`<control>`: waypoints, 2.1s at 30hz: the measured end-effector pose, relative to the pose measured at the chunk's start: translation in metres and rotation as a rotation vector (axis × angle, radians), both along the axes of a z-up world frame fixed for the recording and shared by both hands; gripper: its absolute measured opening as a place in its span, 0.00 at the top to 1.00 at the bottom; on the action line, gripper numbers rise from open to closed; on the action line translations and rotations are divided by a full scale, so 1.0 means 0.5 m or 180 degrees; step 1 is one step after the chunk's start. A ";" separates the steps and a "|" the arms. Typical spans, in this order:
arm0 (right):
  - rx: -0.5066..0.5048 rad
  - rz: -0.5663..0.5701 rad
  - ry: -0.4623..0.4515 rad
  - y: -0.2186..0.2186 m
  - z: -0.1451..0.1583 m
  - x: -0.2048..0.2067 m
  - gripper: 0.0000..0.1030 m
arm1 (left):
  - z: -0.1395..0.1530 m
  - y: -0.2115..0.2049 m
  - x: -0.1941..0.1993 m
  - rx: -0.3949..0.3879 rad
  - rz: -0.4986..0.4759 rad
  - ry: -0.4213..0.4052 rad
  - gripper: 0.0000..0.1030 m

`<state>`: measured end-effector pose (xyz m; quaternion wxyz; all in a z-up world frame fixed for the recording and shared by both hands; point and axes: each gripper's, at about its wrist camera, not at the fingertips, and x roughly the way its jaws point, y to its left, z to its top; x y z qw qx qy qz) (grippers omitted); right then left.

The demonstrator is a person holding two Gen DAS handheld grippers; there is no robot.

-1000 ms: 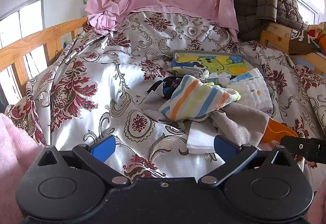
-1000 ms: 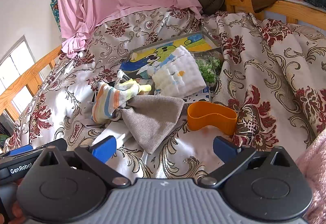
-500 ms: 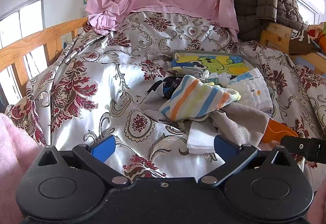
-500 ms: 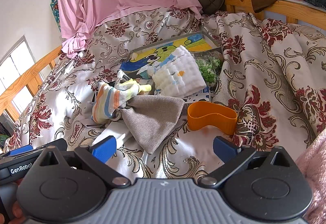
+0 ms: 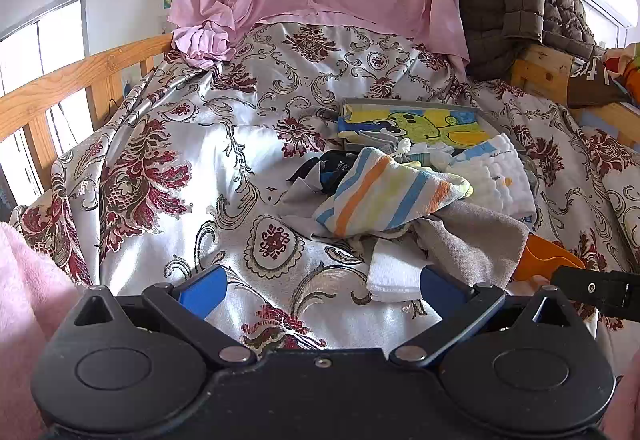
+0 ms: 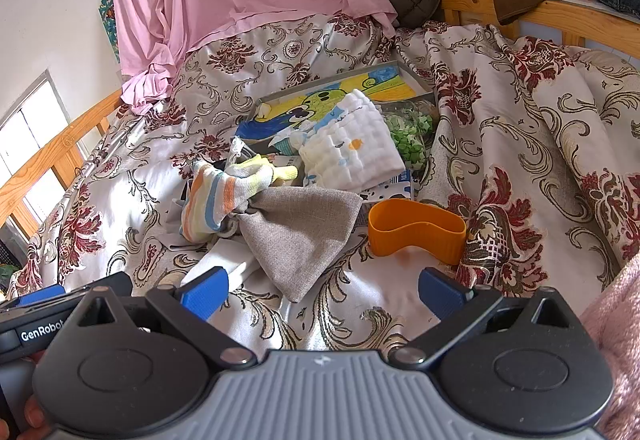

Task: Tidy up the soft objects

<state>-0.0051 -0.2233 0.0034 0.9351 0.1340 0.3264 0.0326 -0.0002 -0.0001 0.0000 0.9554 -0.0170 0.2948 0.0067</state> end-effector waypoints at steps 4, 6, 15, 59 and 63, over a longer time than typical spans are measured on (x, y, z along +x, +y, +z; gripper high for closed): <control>0.0001 0.0000 0.0001 -0.001 0.000 0.000 0.00 | 0.000 0.000 0.000 0.0001 0.0000 0.0000 0.01; 0.0001 0.0001 0.0001 0.000 0.000 0.000 0.00 | 0.000 0.000 0.000 0.0000 0.0000 -0.0001 0.01; 0.0019 -0.0001 0.0014 0.002 -0.006 0.002 0.00 | 0.000 0.000 0.000 0.0007 0.0001 0.0004 0.01; -0.1022 0.1792 0.0156 0.063 -0.048 0.281 0.48 | -0.099 -0.063 0.267 0.0069 -0.1425 0.1325 0.56; -0.0924 0.1854 0.0165 0.056 -0.040 0.278 0.64 | -0.095 -0.059 0.261 0.0006 -0.1403 0.1331 0.78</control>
